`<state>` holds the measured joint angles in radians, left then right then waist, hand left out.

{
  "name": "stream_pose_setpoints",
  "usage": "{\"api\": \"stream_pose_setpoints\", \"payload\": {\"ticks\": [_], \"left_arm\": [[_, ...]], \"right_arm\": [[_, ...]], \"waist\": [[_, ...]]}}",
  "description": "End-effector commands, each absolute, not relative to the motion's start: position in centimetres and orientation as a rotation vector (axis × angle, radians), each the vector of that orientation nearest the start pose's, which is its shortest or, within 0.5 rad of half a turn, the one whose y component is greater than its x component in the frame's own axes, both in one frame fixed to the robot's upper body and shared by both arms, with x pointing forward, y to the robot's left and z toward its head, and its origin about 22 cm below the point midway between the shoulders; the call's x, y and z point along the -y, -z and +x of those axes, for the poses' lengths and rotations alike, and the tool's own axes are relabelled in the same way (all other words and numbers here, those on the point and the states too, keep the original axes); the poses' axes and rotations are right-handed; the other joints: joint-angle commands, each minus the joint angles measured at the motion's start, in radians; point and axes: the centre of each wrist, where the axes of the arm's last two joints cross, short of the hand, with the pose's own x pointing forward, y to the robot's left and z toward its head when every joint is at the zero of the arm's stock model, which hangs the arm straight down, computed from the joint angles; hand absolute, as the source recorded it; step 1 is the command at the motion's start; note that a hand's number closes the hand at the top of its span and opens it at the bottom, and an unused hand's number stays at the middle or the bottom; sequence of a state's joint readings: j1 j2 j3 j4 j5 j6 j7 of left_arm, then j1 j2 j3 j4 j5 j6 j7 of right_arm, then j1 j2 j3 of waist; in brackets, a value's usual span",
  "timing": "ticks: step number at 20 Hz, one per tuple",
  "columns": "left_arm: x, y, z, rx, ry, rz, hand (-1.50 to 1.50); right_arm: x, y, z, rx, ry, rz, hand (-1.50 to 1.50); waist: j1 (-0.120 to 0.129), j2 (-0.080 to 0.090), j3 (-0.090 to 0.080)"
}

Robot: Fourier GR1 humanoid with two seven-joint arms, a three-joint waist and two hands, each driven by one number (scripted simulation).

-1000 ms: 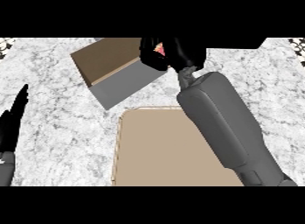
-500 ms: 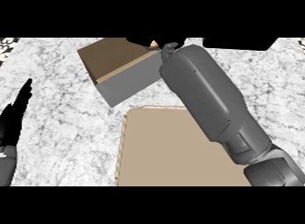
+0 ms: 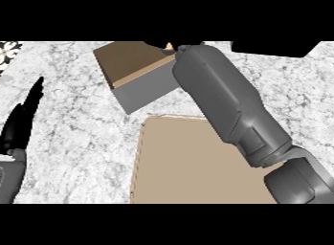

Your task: Pick the cupcake from the tray and place it in the cardboard box

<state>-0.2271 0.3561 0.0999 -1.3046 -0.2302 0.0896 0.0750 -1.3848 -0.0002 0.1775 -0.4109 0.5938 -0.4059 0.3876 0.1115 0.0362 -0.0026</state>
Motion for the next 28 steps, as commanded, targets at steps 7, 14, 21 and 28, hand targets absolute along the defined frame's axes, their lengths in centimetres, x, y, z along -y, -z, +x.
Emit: {"api": "stream_pose_setpoints", "payload": {"ticks": [7, 14, 21, 28], "left_arm": [[-30.9, -3.6, 31.3, 1.475, 0.32, 0.56, 0.0], [-31.8, -3.4, 30.5, 1.458, 0.325, 0.569, 0.0], [-32.0, -2.4, 30.0, 1.438, 0.3, 0.565, 0.0], [-34.1, -3.8, 29.5, 1.433, 0.24, 0.627, 0.0]], "right_arm": [[3.8, -15.7, 45.3, 1.439, -0.571, -0.703, -1.5], [4.5, -14.8, 45.3, 1.625, -0.451, -0.693, -1.5], [4.6, -16.3, 45.5, 1.756, -0.162, -0.66, -1.5], [9.4, -16.3, 46.7, 1.82, -0.065, -0.515, -1.5]], "waist": [[0.039, 0.015, 0.0], [0.03, 0.013, 0.003], [0.01, 0.003, 0.002], [-0.051, -0.012, 0.004]]}}
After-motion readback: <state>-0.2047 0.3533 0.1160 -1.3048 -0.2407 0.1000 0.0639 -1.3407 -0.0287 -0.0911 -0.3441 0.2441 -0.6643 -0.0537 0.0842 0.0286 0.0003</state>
